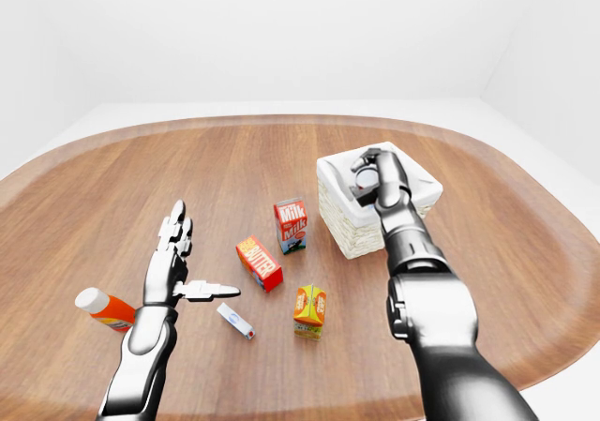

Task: Pick up the alphabet soup and the tomato sauce, and put them in the basket.

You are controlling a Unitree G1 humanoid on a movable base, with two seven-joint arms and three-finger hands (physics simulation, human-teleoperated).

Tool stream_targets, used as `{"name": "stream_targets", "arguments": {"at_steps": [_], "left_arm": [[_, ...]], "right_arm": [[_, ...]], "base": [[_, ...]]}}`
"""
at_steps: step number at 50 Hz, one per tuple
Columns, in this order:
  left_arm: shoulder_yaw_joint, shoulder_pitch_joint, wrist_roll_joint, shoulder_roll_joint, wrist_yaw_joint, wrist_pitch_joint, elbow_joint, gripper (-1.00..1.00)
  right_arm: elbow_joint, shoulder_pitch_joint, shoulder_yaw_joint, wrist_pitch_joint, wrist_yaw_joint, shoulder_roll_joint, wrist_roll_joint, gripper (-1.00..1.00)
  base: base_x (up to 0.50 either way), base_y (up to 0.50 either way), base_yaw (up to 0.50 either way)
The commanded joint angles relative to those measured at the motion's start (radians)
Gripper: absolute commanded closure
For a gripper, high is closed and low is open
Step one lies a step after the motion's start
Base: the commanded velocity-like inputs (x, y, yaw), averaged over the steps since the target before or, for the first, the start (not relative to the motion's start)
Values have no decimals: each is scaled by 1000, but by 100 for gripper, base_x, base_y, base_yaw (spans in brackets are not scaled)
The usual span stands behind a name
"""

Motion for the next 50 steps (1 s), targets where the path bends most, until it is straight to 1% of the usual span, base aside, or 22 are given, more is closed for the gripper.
{"name": "stream_targets", "arguments": {"at_steps": [1, 3, 4, 25, 28, 30, 45, 50], "left_arm": [[3, 2, -19, -1, -9, 0, 1, -100], [3, 1, -19, -1, -9, 0, 0, -100], [3, 1, -19, -1, -9, 0, -1, -100], [1, 4, -18, -1, -9, 0, -5, -100], [2, 3, -18, -1, -10, 0, -4, -100], [2, 4, -18, -1, -10, 0, -6, -100], [3, 3, -18, -1, -11, 0, -3, -100], [3, 3, -18, -1, -11, 0, -3, -100]], "right_arm": [[16, -4, -4, 0, -29, 1, -7, 9], [16, -5, -5, 0, -27, 1, -7, -93], [16, -5, -5, 0, -24, 1, -6, -100], [17, -4, -6, 0, -18, 3, -5, -100], [21, 16, -4, 0, -35, 10, -9, -100], [15, -7, -6, 0, -19, 2, -6, -100], [3, -66, 4, 0, -5, -22, -15, -100], [-6, -119, 9, 0, 22, -38, -24, -100]], "base": [[0, 0, 0], [0, 0, 0], [0, 0, 0], [0, 0, 0], [0, 0, 0], [0, 0, 0], [0, 0, 0], [0, 0, 0]]}}
